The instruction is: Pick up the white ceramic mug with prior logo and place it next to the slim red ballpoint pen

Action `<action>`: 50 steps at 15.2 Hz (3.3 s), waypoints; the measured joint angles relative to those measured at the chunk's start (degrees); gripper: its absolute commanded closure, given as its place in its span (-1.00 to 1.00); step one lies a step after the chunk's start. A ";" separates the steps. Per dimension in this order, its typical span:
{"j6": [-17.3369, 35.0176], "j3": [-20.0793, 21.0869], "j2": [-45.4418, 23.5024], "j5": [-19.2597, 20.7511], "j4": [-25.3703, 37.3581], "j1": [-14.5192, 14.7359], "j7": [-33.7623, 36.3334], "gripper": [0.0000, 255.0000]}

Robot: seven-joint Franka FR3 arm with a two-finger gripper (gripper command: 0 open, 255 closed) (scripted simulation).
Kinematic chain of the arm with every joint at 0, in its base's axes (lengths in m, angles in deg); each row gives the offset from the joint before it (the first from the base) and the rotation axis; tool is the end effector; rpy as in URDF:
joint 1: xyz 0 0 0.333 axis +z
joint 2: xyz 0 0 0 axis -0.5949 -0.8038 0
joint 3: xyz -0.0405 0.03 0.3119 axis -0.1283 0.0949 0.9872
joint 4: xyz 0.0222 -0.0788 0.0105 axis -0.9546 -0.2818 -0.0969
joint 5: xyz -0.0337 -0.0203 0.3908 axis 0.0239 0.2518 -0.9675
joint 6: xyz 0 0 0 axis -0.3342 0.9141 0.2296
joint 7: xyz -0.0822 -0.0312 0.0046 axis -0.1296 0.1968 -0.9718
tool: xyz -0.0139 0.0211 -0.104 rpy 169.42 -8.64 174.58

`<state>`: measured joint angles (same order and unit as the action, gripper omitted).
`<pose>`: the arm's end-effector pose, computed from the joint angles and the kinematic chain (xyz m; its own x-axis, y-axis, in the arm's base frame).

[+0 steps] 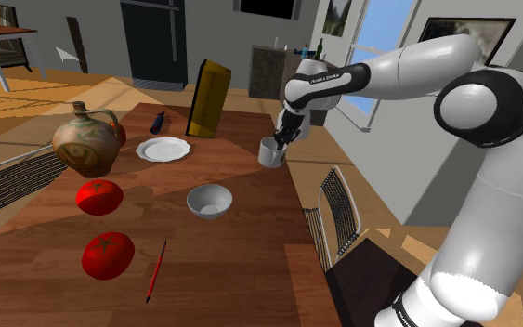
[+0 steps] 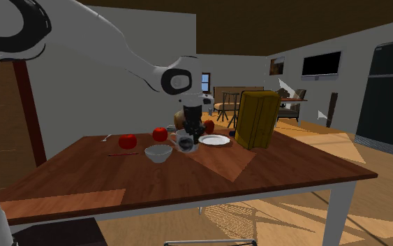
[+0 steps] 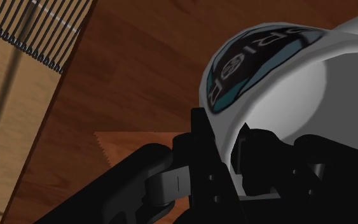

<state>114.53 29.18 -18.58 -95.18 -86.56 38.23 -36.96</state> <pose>0.6105 -0.0608 0.4371 0.9907 -0.0008 0.1362 0.0087 -0.9976 -0.0689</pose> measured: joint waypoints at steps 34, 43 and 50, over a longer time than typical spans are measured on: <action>5.59 26.39 25.95 3.23 -29.25 19.74 46.88 1.00; 4.76 36.44 22.34 4.75 -24.83 24.07 62.28 1.00; 9.23 38.41 18.99 6.69 -26.33 24.19 65.73 1.00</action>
<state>123.77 67.58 0.41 -88.49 -112.90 62.43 28.77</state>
